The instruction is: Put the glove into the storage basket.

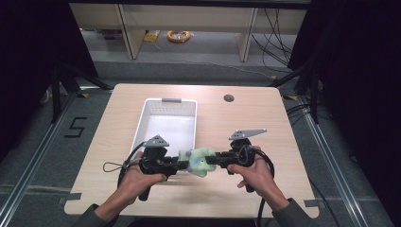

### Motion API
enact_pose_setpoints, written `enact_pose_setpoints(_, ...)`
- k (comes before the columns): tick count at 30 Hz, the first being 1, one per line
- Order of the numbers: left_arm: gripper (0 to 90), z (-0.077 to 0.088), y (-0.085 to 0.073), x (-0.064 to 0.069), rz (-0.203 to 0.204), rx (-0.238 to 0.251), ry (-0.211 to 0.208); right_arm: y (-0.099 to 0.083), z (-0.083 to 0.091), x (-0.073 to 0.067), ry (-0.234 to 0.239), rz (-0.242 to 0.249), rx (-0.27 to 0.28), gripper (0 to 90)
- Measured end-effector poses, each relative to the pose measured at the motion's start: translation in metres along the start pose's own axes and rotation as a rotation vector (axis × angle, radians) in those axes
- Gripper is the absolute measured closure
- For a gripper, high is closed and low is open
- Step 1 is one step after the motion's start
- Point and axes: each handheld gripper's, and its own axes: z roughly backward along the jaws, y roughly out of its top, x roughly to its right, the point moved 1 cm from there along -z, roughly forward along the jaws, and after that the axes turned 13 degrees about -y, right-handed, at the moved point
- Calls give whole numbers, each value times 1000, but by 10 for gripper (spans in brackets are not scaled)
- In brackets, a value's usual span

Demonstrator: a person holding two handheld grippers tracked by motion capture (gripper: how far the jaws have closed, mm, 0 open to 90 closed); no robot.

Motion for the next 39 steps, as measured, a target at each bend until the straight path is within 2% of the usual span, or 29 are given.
enact_pose_setpoints(1,715,2,1,-2,2,-3,-4,3,-2,-2,13,-11,-8,765)
enact_pose_setpoints(6,715,13,4,-12,4,-10,34,17,-14,-7,13,3,-20,765)
enact_pose_setpoints(9,715,20,7,-19,21,0,41,28,-21,-10,6,25,-31,765)
enact_pose_setpoints(11,715,26,9,-25,32,-7,47,34,-26,-12,16,12,-41,765)
enact_pose_setpoints(15,714,33,11,-36,56,-6,60,46,-40,-14,22,37,-43,765)
enact_pose_setpoints(16,714,35,12,-39,61,-7,66,48,-42,-15,20,20,-53,765)
enact_pose_setpoints(17,714,36,12,-42,64,-14,68,51,-46,-15,18,32,-48,765)
enact_pose_setpoints(19,714,38,12,-48,76,-12,76,54,-51,-17,22,11,-70,765)
enact_pose_setpoints(20,714,40,12,-52,76,-24,78,57,-56,-17,23,22,-64,765)
enact_pose_setpoints(23,713,40,11,-61,107,-15,85,61,-65,-18,26,5,-90,765)
enact_pose_setpoints(27,713,39,9,-74,129,-39,88,65,-79,-15,16,8,-119,764)
enact_pose_setpoints(28,713,39,9,-78,128,-51,88,66,-83,-14,13,-4,-127,764)
enact_pose_setpoints(29,713,37,8,-80,144,-37,92,66,-87,-12,12,1,-131,764)
enact_pose_setpoints(30,712,38,7,-84,141,-52,98,66,-91,-11,15,-12,-142,763)
enact_pose_setpoints(31,712,36,6,-86,158,-48,93,66,-95,-10,11,-18,-153,763)
enact_pose_setpoints(37,711,33,-3,-105,194,-84,104,66,-118,-7,-9,-18,-198,761)
enact_pose_setpoints(39,709,32,-5,-110,199,-102,107,65,-124,-8,-9,-41,-230,759)
